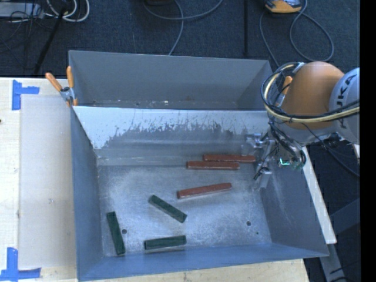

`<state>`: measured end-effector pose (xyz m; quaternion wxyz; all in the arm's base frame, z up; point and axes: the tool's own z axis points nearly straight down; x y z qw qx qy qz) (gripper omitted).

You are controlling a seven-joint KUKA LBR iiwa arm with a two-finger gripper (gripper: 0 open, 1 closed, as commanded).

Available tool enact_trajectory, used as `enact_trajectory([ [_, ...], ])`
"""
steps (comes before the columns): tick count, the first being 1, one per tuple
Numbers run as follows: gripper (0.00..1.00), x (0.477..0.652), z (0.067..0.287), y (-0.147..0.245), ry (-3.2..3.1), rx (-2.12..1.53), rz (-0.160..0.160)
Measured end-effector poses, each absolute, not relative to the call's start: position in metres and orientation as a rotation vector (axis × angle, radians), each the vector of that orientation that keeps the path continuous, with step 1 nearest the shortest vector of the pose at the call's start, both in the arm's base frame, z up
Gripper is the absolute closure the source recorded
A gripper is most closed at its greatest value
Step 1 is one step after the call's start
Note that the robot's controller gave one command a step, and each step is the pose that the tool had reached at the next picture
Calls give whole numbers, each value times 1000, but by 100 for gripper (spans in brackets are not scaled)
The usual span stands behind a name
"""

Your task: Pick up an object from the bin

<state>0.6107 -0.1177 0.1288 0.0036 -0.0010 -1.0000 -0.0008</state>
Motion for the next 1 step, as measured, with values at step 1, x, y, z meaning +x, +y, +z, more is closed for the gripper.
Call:
enact_trajectory([
  [1,0,582,68,-18,-3135,137,-7],
])
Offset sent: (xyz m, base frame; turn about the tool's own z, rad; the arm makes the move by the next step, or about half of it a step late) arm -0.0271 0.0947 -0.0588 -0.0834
